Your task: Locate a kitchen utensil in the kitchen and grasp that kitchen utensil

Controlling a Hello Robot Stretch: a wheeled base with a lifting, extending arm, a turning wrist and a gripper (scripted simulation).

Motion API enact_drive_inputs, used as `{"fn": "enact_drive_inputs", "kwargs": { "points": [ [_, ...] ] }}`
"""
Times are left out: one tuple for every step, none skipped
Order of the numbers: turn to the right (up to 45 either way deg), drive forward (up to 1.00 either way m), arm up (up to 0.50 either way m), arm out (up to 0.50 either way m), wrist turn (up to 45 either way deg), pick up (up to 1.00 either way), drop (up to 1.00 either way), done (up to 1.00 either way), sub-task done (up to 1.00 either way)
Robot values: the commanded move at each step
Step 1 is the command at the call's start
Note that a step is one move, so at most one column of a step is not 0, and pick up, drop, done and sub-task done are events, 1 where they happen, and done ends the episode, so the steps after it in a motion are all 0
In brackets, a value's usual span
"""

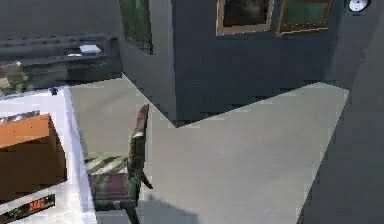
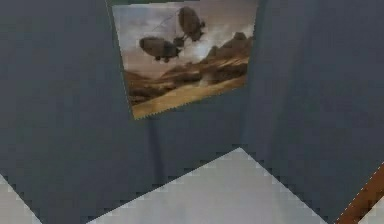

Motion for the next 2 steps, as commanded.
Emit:
{"fn": "enact_drive_inputs", "kwargs": {
  "points": [
    [12.0, 0.00, 0.00, 0.00, 0.0, 0.00, 0.00, 0.00, 0.00],
    [0.0, 0.80, 0.00, 0.00, 0.0, 0.00, 0.00, 0.00, 0.00]
  ]
}}
